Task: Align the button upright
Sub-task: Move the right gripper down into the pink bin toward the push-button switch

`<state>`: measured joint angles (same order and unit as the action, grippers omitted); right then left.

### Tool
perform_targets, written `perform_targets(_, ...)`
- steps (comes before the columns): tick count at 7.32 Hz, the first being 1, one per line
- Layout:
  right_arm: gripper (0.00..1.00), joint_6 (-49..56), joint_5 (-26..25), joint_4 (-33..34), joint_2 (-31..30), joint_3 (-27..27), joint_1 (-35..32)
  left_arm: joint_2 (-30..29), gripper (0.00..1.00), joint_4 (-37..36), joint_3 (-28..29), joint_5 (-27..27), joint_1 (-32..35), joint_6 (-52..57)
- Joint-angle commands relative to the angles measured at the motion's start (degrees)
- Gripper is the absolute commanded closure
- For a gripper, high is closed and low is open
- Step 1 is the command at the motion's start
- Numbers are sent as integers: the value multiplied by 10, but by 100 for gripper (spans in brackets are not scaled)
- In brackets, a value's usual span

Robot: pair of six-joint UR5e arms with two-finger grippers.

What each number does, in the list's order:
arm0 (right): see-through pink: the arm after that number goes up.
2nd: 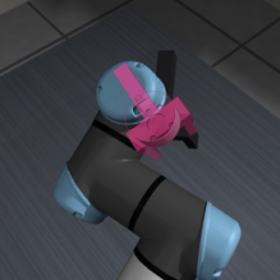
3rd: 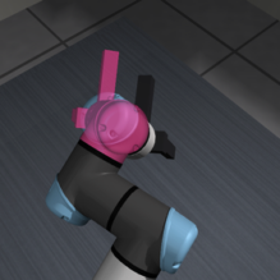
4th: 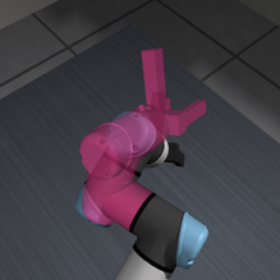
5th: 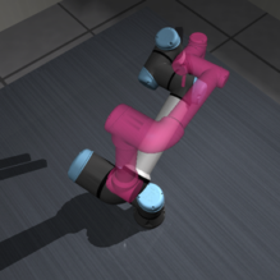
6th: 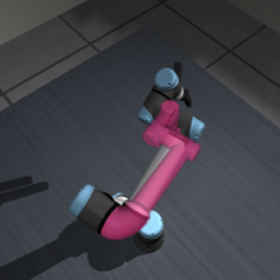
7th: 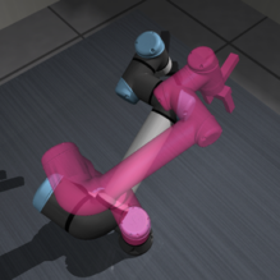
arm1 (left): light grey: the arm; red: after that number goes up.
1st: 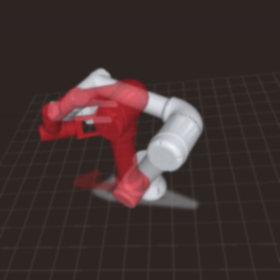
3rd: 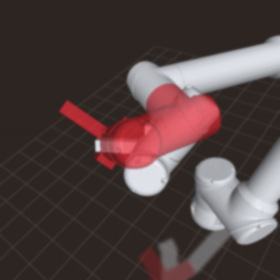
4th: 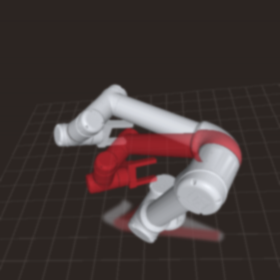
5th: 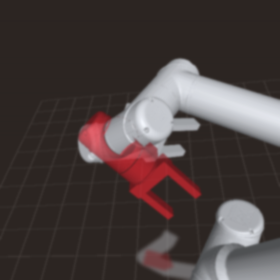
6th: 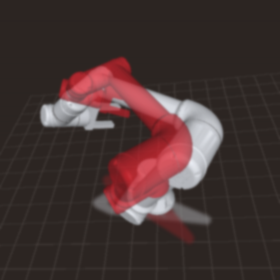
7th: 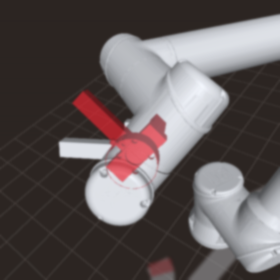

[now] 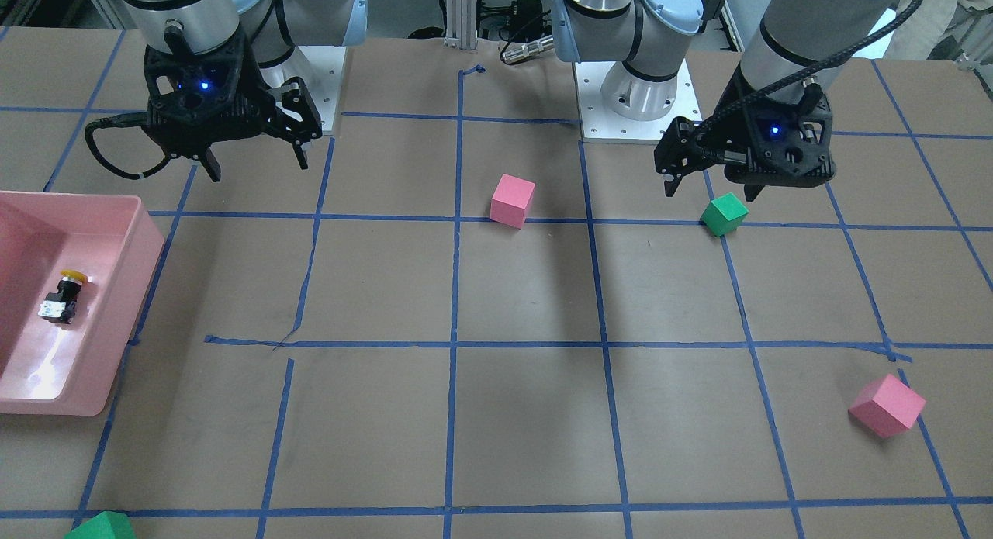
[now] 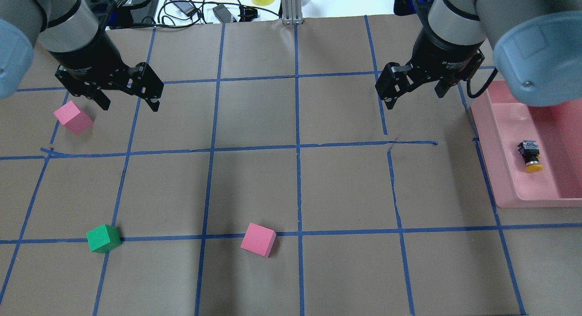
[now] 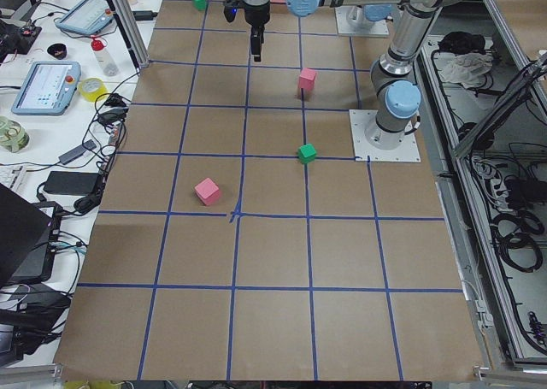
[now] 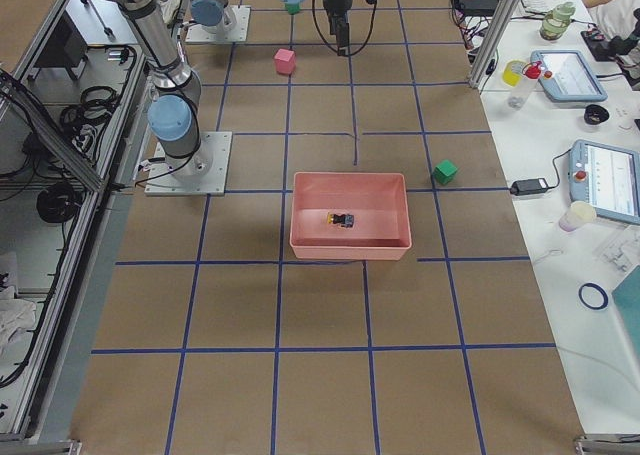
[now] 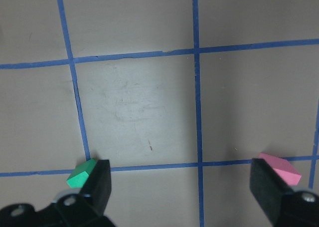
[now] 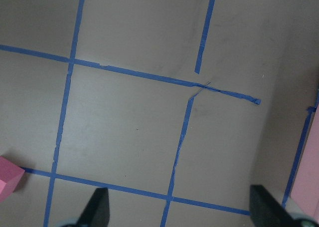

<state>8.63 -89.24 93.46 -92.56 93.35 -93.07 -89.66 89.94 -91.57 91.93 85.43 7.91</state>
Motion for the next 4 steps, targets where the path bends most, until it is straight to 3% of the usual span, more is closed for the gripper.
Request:
perform_targets(1, 0, 5, -4, 1, 2, 0, 44, -4, 0, -9, -1, -2, 1, -2)
perform_targets(3, 0, 28, 0, -8, 32, -4, 131, -5, 0, -14, -2, -1, 0, 0)
perform_targets(4, 0, 87, -3, -1, 33, -2, 171, -5, 0, -16, -2, -2, 0, 0)
